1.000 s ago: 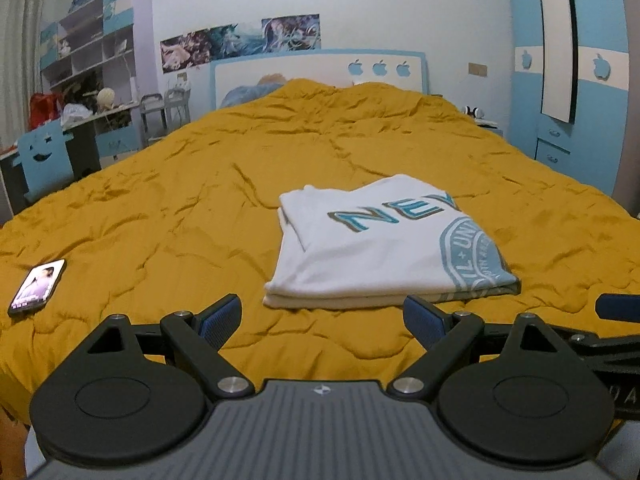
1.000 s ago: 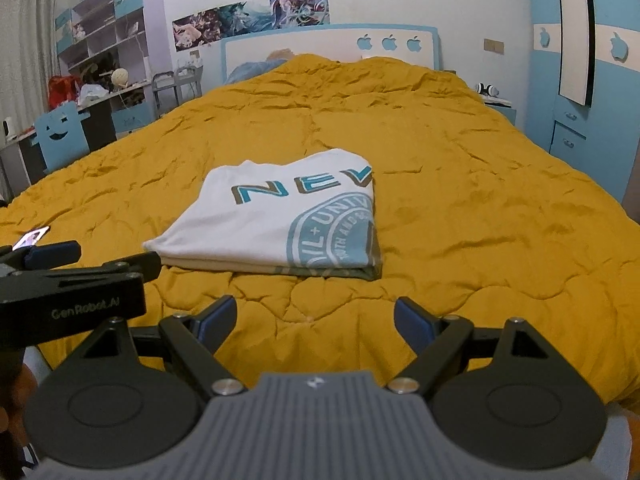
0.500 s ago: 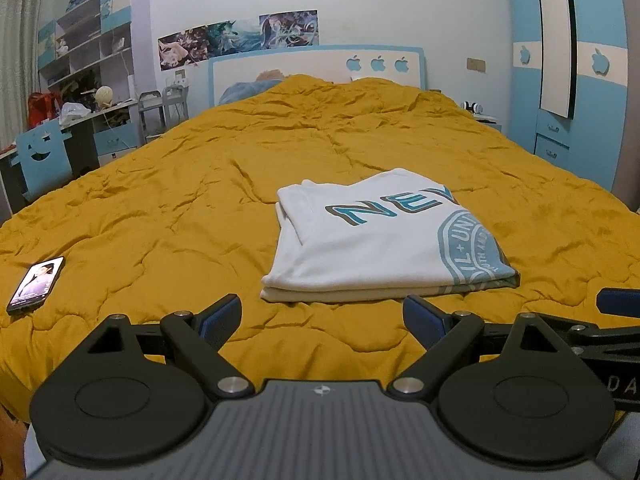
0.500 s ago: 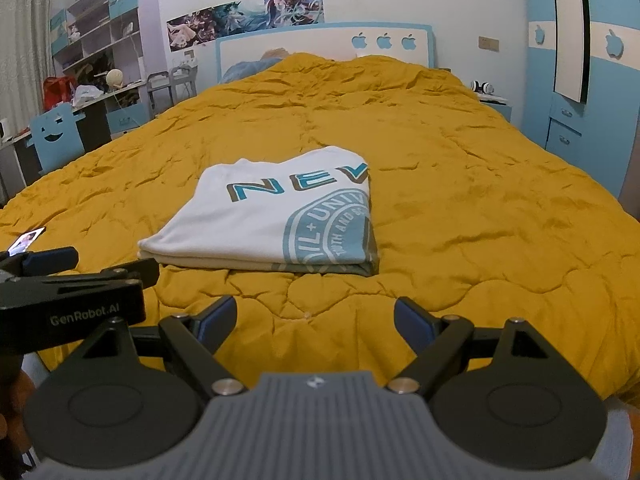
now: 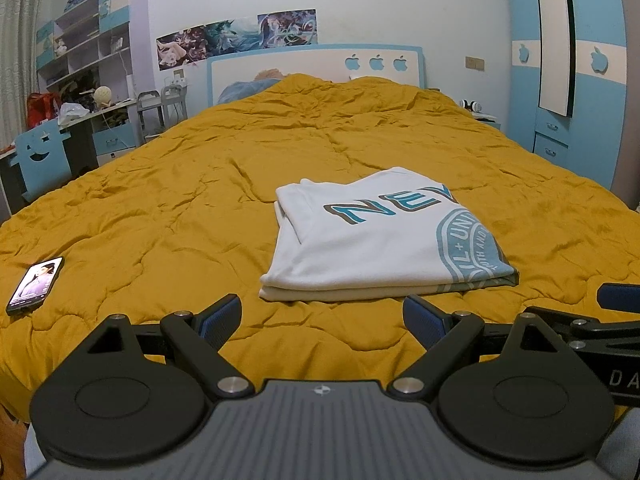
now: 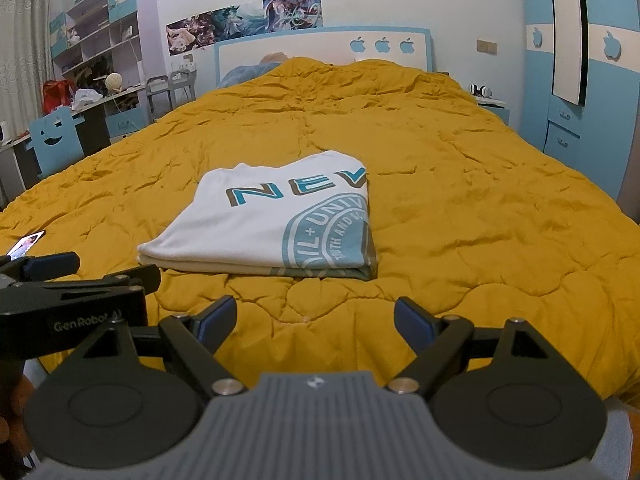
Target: Fold small clothes
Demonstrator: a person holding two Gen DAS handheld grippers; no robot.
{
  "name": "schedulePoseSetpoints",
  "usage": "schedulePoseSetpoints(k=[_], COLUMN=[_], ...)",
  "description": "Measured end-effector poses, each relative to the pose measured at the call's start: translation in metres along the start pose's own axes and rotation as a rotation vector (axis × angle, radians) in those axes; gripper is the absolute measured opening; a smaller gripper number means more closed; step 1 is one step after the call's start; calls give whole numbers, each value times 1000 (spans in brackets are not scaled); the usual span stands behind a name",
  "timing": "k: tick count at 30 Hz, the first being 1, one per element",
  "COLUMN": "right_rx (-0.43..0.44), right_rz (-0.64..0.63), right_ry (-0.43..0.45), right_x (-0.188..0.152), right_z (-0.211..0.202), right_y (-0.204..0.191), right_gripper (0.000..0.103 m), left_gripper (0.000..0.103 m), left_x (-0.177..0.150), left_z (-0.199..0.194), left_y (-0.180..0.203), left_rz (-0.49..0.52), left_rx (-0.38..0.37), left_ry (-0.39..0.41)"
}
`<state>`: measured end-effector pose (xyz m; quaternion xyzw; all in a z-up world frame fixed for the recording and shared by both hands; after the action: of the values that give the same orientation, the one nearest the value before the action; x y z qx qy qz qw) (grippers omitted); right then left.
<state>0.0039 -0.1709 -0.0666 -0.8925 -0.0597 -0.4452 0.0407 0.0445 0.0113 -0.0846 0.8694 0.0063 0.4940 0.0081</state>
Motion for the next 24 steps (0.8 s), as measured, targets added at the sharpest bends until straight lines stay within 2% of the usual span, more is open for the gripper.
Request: schedulePoseSetpoints(k=[24], right_rx=[1], right_rz=[-1], right_ry=[5], right_x=[1], right_z=[-1], right_y=[1], right_gripper=[82], left_gripper=[103], left_x=[0], left_z=[0], left_y=[1], left_rz=[1], left_rx=[-1], left_ry=[-2])
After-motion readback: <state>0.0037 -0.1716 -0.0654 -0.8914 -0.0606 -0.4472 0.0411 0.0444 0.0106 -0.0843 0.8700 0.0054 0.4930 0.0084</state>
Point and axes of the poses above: each gripper's, at about its wrist camera, not at the fingertips, and z roughly the way its jaws point, y to its right, x to its top, the point moved 3 cm from there along z, roughly the way its jaws point, and after that the axes turned 5 degrees about -z, right-handed, at the moved point
